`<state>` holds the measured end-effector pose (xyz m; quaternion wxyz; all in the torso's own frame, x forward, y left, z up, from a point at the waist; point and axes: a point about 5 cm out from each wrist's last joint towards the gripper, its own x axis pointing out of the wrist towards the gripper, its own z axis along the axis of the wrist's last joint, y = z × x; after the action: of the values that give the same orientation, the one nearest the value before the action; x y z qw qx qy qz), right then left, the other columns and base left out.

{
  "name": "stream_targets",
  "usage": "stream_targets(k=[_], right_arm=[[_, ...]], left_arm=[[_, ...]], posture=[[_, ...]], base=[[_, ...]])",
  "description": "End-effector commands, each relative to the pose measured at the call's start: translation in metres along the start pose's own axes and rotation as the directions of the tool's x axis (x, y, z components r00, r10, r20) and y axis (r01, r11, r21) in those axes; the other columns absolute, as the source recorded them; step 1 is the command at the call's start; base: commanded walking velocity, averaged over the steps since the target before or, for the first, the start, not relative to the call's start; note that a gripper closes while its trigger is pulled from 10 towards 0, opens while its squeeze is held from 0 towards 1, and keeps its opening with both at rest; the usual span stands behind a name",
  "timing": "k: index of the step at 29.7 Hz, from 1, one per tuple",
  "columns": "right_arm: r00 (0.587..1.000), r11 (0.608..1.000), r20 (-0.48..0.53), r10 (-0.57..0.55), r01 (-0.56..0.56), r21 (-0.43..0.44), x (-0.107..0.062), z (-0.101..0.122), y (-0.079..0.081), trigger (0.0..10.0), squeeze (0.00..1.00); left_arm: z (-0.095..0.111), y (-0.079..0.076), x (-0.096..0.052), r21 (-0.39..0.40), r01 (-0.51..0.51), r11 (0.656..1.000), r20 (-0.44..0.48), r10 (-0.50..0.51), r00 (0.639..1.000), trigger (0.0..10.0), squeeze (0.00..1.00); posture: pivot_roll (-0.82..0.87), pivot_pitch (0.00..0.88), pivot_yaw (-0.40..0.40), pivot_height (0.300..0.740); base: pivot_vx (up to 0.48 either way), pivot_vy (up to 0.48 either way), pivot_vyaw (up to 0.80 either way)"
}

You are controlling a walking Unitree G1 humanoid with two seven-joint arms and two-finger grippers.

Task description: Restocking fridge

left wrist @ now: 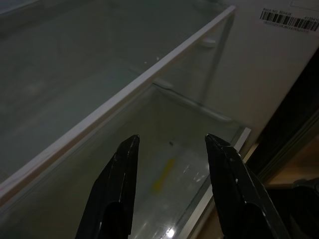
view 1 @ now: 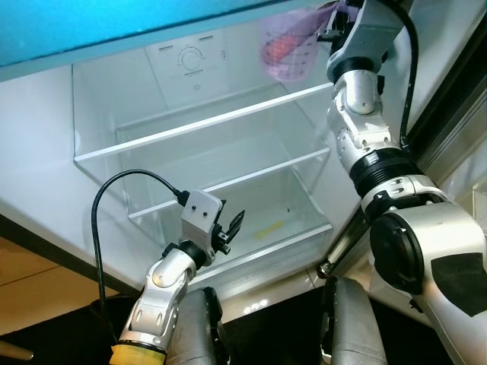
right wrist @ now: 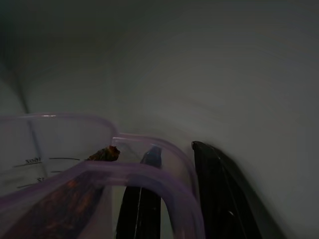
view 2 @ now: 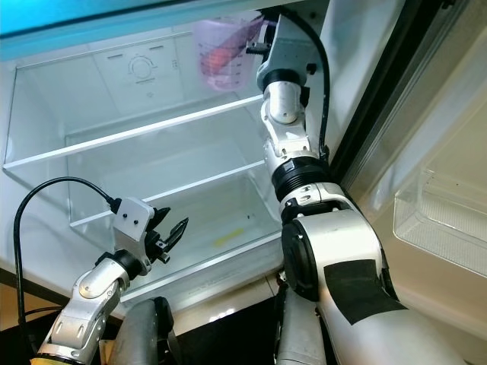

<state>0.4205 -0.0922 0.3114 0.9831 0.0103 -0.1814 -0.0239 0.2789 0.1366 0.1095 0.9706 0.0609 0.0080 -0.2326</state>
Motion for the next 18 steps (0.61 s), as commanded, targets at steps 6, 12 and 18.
stream_targets(k=[6,12,18], right_arm=[[0.998,0.997,0.005,0.067,-0.067,-0.048,-0.007,-0.010,0.014,10.0,0.49],[0.998,0.997,0.010,0.067,-0.067,-0.036,-0.006,-0.009,0.011,10.0,1.00],[0.996,0.995,0.025,0.081,-0.079,-0.068,-0.002,-0.004,-0.002,10.0,0.00]], left_arm=[[-0.005,0.002,-0.008,0.012,-0.011,1.000,-0.030,0.012,0.999,10.0,0.00],[-0.005,0.001,-0.008,0.010,-0.012,1.000,-0.032,0.012,0.999,10.0,0.00],[-0.006,-0.001,-0.008,0.004,-0.010,1.000,-0.036,0.010,0.999,10.0,0.00]], posture=[[0.05,0.240,0.022,0.560],[0.04,0.246,0.023,0.560],[0.02,0.255,0.019,0.560]], base=[[0.000,0.000,0.00],[0.000,0.000,0.00],[0.000,0.000,0.00]])
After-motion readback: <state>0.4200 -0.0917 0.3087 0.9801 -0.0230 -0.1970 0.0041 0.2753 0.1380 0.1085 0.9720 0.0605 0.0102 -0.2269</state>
